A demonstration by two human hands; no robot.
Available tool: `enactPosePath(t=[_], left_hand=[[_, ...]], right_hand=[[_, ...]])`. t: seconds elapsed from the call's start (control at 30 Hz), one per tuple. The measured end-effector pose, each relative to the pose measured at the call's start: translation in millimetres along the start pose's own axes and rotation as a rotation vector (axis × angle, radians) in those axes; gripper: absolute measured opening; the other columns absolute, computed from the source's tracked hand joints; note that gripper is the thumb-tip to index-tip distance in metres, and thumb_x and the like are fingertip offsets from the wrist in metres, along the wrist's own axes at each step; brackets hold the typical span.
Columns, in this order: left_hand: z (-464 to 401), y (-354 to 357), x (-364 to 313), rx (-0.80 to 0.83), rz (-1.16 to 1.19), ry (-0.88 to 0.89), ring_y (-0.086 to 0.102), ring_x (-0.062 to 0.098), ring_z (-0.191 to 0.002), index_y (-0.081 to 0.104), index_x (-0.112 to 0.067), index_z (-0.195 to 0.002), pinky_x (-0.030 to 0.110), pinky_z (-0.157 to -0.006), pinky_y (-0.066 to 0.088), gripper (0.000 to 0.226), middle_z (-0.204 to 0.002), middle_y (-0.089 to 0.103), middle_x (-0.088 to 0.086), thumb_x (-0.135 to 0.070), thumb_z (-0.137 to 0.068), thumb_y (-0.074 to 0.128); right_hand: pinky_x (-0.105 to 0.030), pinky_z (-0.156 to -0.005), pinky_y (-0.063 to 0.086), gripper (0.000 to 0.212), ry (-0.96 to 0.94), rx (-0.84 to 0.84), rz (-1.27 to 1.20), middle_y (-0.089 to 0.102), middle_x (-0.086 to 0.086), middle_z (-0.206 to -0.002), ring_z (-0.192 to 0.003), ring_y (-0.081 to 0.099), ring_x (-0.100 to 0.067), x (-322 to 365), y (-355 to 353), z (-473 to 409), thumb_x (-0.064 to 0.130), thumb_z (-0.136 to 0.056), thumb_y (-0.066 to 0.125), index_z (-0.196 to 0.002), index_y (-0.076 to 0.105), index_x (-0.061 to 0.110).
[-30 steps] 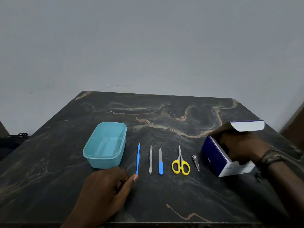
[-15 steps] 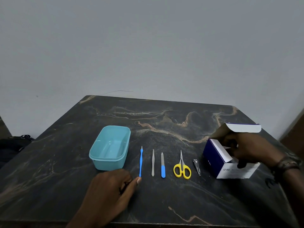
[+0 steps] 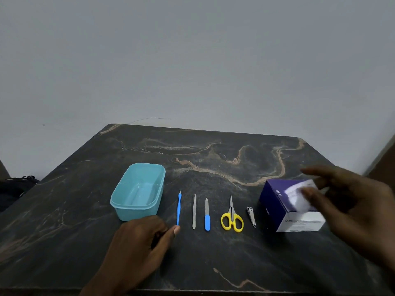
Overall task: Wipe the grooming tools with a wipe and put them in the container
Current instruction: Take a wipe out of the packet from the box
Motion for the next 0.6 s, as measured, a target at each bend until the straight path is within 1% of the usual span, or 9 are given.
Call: enactPosePath(t=[0.07, 0.13, 0.17, 0.23, 0.33, 0.43, 0.5, 0.57, 0.6], left_hand=[[-3, 0, -2, -0.035, 0.103, -0.019, 0.034, 0.002, -0.042, 0.051, -0.021, -0.054, 0.012, -0.044, 0.026, 0.042, -0.047, 0.036, -0.012, -0.050, -0.083, 0.061], [-5, 1, -6, -0.080, 0.249, -0.056, 0.033, 0.001, -0.040, 0.057, -0.019, -0.056, 0.014, -0.043, 0.028, 0.038, -0.045, 0.039, -0.009, -0.047, -0.082, 0.064], [-5, 2, -10, -0.095, 0.322, -0.084, 0.037, 0.002, -0.038, 0.061, -0.018, -0.058, 0.016, -0.042, 0.031, 0.037, -0.044, 0.043, -0.008, -0.045, -0.082, 0.064], [-6, 6, -16, -0.091, 0.473, -0.161, 0.050, 0.012, -0.038, 0.067, -0.020, -0.065, 0.020, -0.042, 0.039, 0.029, -0.047, 0.055, -0.003, -0.041, -0.085, 0.067], [-6, 13, -20, -0.059, 0.648, -0.274, 0.058, 0.021, -0.040, 0.072, -0.030, -0.076, 0.022, -0.043, 0.044, 0.006, -0.060, 0.068, 0.007, -0.032, -0.077, 0.066], [-8, 13, -17, -0.063, 0.739, -0.340, 0.058, 0.026, -0.040, 0.072, -0.033, -0.082, 0.028, -0.040, 0.044, 0.012, -0.072, 0.072, 0.008, -0.030, -0.077, 0.061], [-9, 15, -16, -0.038, 0.800, -0.367, 0.058, 0.031, -0.041, 0.073, -0.031, -0.086, 0.031, -0.039, 0.044, 0.015, -0.076, 0.071, 0.011, -0.030, -0.080, 0.059], [-9, 16, -18, -0.007, 0.823, -0.376, 0.058, 0.033, -0.042, 0.073, -0.029, -0.088, 0.032, -0.039, 0.045, 0.017, -0.075, 0.070, 0.013, -0.029, -0.081, 0.058], [-9, 17, -18, 0.009, 0.828, -0.384, 0.058, 0.032, -0.042, 0.074, -0.027, -0.088, 0.032, -0.040, 0.046, 0.016, -0.071, 0.069, 0.014, -0.028, -0.080, 0.059]], right_hand=[[-0.027, -0.049, 0.053, 0.038, 0.028, 0.029, -0.268, 0.068, 0.000, -0.073, -0.050, 0.062, -0.016, 12, 21, -4, 0.006, -0.080, 0.070, -0.111, 0.068, 0.028], [-0.022, -0.043, 0.047, 0.031, 0.096, 0.070, -0.461, 0.066, -0.012, -0.067, -0.044, 0.059, -0.014, 18, 48, -9, -0.003, -0.083, 0.067, -0.104, 0.071, 0.019], [-0.019, -0.041, 0.044, 0.026, 0.134, 0.088, -0.528, 0.066, -0.013, -0.064, -0.043, 0.058, -0.013, 18, 62, -11, -0.004, -0.084, 0.066, -0.099, 0.071, 0.016], [-0.017, -0.039, 0.040, 0.018, 0.194, 0.134, -0.627, 0.068, -0.008, -0.062, -0.041, 0.057, -0.013, 20, 88, -11, -0.004, -0.084, 0.065, -0.093, 0.070, 0.012], [-0.023, -0.037, 0.038, 0.008, 0.267, 0.216, -0.703, 0.070, -0.006, -0.065, -0.038, 0.056, -0.016, 24, 123, -10, 0.001, -0.086, 0.067, -0.090, 0.067, 0.008], [-0.020, -0.035, 0.036, 0.003, 0.325, 0.300, -0.718, 0.070, -0.005, -0.063, -0.039, 0.056, -0.014, 25, 148, -9, 0.007, -0.086, 0.068, -0.088, 0.066, 0.008], [-0.020, -0.039, 0.040, 0.003, 0.302, 0.384, -0.707, 0.070, -0.006, -0.064, -0.045, 0.059, -0.014, 28, 162, -7, 0.009, -0.086, 0.069, -0.090, 0.068, 0.008], [-0.024, -0.050, 0.049, 0.004, 0.257, 0.443, -0.693, 0.072, -0.010, -0.071, -0.057, 0.064, -0.019, 32, 173, -4, 0.010, -0.087, 0.068, -0.090, 0.071, 0.009], [-0.027, -0.055, 0.051, 0.005, 0.230, 0.465, -0.684, 0.073, -0.012, -0.074, -0.062, 0.065, -0.021, 34, 178, -3, 0.011, -0.088, 0.068, -0.090, 0.072, 0.010]])
Point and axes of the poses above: each hand's wrist, its own z-axis away from the middle knuckle, its own y-axis out of the palm, x = y × z, the point moved 6 cm from there along -z, towards the middle knuckle
